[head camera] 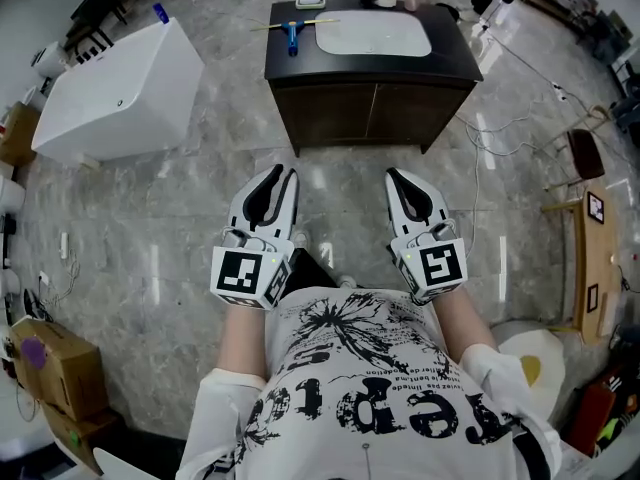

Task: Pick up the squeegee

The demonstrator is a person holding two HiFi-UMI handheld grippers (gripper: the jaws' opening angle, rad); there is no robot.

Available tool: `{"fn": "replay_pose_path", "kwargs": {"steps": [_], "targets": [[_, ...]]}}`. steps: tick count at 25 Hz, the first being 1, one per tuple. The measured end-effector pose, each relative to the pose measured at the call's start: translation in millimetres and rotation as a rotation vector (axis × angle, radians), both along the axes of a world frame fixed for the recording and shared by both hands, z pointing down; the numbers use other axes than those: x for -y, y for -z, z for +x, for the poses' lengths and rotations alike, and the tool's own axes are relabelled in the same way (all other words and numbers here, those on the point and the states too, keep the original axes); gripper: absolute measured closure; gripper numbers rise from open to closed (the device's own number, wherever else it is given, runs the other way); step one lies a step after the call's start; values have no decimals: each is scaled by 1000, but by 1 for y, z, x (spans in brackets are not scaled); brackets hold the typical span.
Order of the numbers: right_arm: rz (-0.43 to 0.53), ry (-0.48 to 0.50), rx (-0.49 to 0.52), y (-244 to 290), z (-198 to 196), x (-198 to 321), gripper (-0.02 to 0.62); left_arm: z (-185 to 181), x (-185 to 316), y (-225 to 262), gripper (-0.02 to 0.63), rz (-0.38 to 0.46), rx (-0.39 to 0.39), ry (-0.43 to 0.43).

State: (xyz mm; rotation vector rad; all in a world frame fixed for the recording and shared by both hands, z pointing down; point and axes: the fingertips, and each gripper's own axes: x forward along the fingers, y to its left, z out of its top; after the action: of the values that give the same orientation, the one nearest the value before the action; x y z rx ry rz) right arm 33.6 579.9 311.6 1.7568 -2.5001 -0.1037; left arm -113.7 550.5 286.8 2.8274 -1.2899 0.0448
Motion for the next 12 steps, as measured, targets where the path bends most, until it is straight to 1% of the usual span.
{"fn": "replay_pose_path", "kwargs": {"steps": [1,2,6,8,12], "targets": [[-4,-6,0,-1,3,1,581,2,4,-1,380,-2,-11,11],[-9,-12,-1,-3,7,2,581,3,8,-1,256,-2,-14,20],[-37,-38,5,-10,21,14,581,9,26,-4,250,3,39,45],[-46,-42,6,-13,23,24,581,10,37,-7,250,-4,53,51],[-46,-44,8,-16,21,59,581,8,71,-12,250,-6,77,53]]}}
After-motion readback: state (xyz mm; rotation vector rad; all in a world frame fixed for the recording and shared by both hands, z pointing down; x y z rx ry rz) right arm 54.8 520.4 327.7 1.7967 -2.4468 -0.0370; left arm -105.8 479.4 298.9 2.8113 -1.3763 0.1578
